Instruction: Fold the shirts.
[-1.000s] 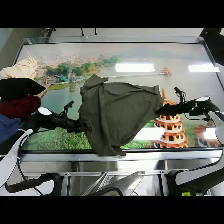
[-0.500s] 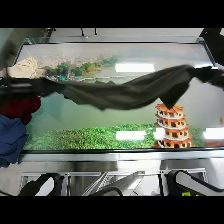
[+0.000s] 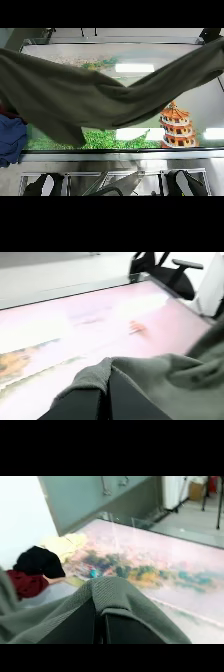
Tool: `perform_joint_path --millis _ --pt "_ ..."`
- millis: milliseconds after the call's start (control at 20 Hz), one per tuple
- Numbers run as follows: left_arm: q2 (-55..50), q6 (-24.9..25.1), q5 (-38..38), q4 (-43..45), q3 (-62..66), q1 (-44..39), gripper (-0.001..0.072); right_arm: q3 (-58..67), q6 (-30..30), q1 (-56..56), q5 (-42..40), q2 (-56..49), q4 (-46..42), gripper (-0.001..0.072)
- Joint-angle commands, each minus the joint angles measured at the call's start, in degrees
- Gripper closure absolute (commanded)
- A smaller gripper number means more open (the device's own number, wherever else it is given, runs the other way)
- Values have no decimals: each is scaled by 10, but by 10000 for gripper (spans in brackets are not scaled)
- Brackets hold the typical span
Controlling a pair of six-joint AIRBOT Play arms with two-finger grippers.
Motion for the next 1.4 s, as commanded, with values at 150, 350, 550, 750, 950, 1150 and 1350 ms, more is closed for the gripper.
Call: perform_joint_path --millis 150,350,550,750,950,1150,1350 --pt "-148 -12 -1 156 -102 -173 697 -224 -26 32 -63 -54 -57 688" --pt "-332 -7 60 186 -177 -235 697 -326 -80 97 -150 -205 -89 686" --pt "-535 -7 88 185 -114 -239 697 -307 -139 141 -229 -389 -53 570" --pt "-624 -53 28 186 42 -214 366 -210 -139 133 -231 -447 -42 443" --pt "-622 -95 -82 195 125 -165 21 -153 -77 79 -229 -403 -144 274" --pt "-557 -117 -107 260 0 -135 21 -155 -7 1 -213 -377 -283 274" --pt "-469 -84 -32 263 -256 -136 21 -158 -3 -22 -201 -403 -320 279"
